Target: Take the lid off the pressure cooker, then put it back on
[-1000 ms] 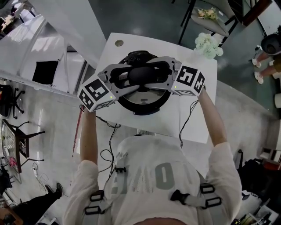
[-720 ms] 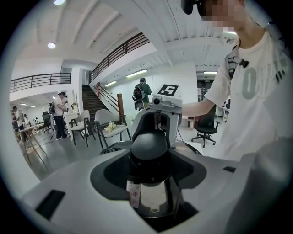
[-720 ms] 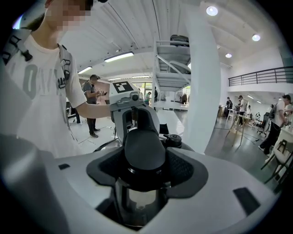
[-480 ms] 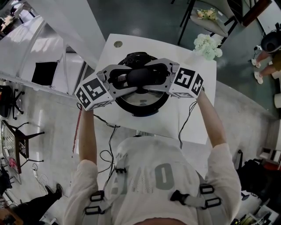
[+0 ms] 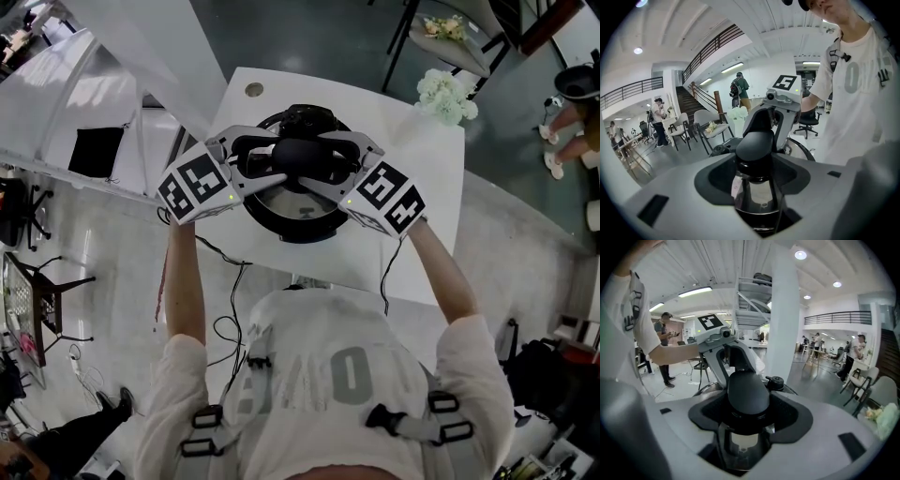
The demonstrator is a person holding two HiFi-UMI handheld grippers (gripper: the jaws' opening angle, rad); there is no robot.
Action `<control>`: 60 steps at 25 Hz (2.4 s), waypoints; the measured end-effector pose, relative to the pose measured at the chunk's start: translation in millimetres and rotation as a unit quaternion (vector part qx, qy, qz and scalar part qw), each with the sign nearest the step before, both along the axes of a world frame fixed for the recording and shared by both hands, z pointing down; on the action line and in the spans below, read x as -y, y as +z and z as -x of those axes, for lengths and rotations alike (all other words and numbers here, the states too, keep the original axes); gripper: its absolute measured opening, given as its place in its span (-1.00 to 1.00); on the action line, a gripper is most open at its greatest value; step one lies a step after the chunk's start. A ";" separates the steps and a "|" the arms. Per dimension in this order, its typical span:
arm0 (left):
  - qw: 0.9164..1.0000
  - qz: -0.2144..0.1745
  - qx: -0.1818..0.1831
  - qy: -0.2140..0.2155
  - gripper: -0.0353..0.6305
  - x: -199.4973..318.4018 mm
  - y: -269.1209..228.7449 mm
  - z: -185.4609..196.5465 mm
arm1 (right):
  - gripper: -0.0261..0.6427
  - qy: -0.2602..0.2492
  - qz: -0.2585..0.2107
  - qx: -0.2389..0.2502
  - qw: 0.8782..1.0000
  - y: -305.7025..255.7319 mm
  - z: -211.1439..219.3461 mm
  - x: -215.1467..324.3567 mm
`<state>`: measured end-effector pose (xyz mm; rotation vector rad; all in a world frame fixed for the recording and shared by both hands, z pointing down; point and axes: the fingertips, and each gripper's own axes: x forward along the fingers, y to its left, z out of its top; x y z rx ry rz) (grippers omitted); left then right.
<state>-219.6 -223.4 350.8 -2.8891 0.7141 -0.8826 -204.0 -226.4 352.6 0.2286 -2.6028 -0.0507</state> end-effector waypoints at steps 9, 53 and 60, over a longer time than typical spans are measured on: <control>0.999 0.011 -0.032 -0.014 -0.28 2.5 2.9 9.0 | -0.06 0.145 -0.008 -0.006 0.989 3.4 -0.1 1.9; 0.996 -0.073 -0.046 0.014 -0.25 -33.5 -62.4 -108.8 | -0.06 0.100 -0.092 0.075 0.988 -60.4 -113.4 -34.2; 0.995 -0.086 -0.054 0.009 -0.25 -47.4 -69.3 -167.8 | -0.06 0.093 -0.107 0.070 0.988 -69.7 -172.7 -47.5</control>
